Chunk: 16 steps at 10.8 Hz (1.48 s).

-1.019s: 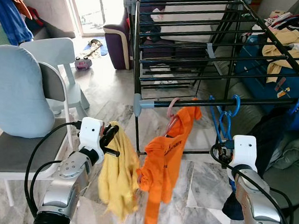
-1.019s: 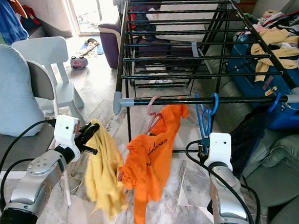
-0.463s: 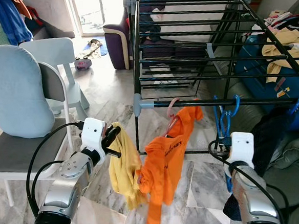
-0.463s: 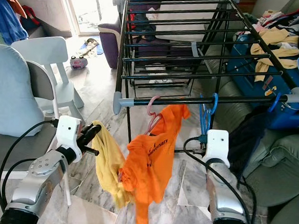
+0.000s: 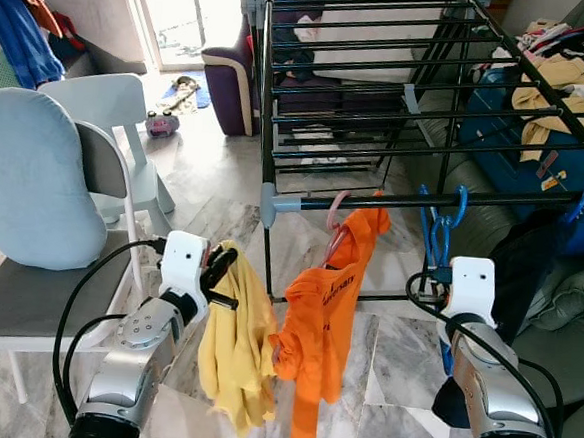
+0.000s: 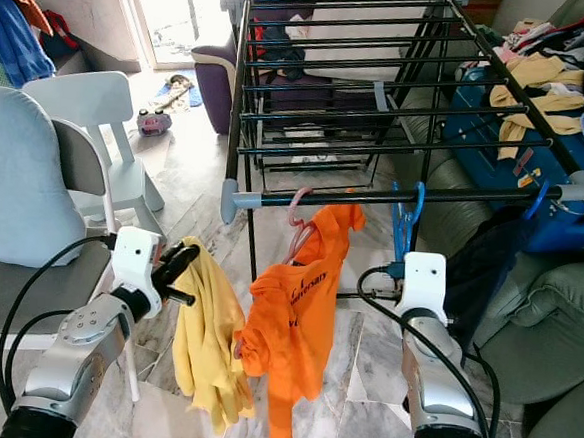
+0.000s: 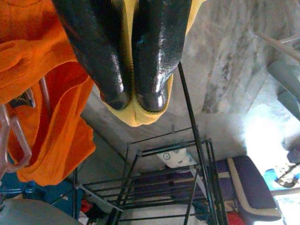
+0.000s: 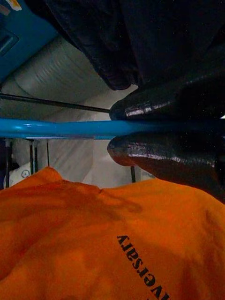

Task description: Hang hanger

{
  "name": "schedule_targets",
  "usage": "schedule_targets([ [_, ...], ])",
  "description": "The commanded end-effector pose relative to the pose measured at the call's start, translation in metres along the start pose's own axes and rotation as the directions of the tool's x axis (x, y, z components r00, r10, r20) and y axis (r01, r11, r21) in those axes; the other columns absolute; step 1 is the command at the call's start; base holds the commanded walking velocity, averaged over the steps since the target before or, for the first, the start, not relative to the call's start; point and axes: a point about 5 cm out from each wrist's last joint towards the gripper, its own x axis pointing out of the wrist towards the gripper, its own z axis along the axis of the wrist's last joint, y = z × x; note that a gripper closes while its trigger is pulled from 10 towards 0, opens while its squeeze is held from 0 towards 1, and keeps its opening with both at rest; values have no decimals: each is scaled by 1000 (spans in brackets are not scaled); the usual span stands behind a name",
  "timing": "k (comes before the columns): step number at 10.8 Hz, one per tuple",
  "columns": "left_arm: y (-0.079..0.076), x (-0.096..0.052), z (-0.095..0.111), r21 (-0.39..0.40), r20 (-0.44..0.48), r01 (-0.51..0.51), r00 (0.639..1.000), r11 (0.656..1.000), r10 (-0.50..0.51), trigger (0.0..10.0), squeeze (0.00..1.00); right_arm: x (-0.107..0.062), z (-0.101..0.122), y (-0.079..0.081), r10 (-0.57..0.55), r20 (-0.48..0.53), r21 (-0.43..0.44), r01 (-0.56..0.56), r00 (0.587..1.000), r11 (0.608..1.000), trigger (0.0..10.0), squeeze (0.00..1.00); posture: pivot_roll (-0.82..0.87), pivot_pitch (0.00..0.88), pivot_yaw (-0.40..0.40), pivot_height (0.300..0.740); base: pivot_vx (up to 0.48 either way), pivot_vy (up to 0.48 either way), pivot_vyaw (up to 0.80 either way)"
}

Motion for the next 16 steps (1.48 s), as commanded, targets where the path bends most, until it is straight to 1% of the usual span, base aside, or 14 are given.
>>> schedule_targets([
  [1,1,0,3,14,5,1,1000,1000,-1,10000,0,1,3,-1,-5,14,-8,5,1000,1000,0,0,-197,0,88,740,0,0,0],
  [2,1,0,2,14,4,1,1000,1000,-1,10000,0,0,4,0,7,28,-9,-6,1000,1000,0,0,-198,0,89,740,0,0,0],
  [3,0,0,2,15,3,2,1000,1000,-2,10000,0,-2,7,3,48,55,-2,-48,997,999,0,0,-198,0,89,740,0,0,0],
  [4,0,1,2,15,2,3,1000,1000,-3,10000,0,-4,8,4,84,71,-28,-82,994,996,1529,0,-198,0,90,740,0,0,0],
  [5,0,1,2,15,1,3,1000,1000,-3,10000,0,-6,8,2,85,72,-49,-82,994,995,3843,0,-203,0,91,740,0,0,0],
  [6,0,1,2,16,0,3,1000,1000,-3,10000,0,-9,3,-3,76,62,-53,-73,995,996,8667,0,-204,0,92,740,0,0,0],
  [7,-1,2,2,16,-2,5,1000,1000,-5,10000,0,-12,-1,-8,71,51,-59,-68,996,996,10000,0,-206,0,93,740,0,0,0],
  [9,-1,3,1,18,-6,8,1000,1000,-8,10000,0,-18,-9,-16,90,30,-70,-87,996,994,10000,0,-209,0,98,740,0,0,0],
  [11,-1,4,1,20,-8,8,1000,1000,-7,10000,0,-21,-12,-24,85,22,-81,-83,996,993,10000,0,-212,0,99,740,0,0,0],
  [12,-3,5,1,20,-9,11,1000,1000,-11,10000,0,-21,-9,-30,72,29,-97,-69,997,993,10000,1000,-219,0,101,740,0,0,0],
  [13,-3,5,1,19,-8,13,1000,1000,-13,10000,0,-20,-8,-31,66,29,-104,-63,997,993,10000,1000,-219,0,101,740,0,0,0],
  [14,-3,6,1,20,-9,9,1000,1000,-9,10000,0,-19,-7,-31,67,31,-105,-64,997,992,10000,337,-219,0,99,740,0,0,0],
  [15,-3,6,1,19,-9,7,1000,1000,-7,10000,0,-18,-4,-29,83,42,-104,-78,996,991,10000,706,-217,0,96,740,0,0,0],
  [16,-3,6,1,19,-9,6,1000,1000,-6,10000,0,-16,-3,-30,82,42,-113,-77,996,991,10000,0,-216,0,94,740,0,0,0],
])
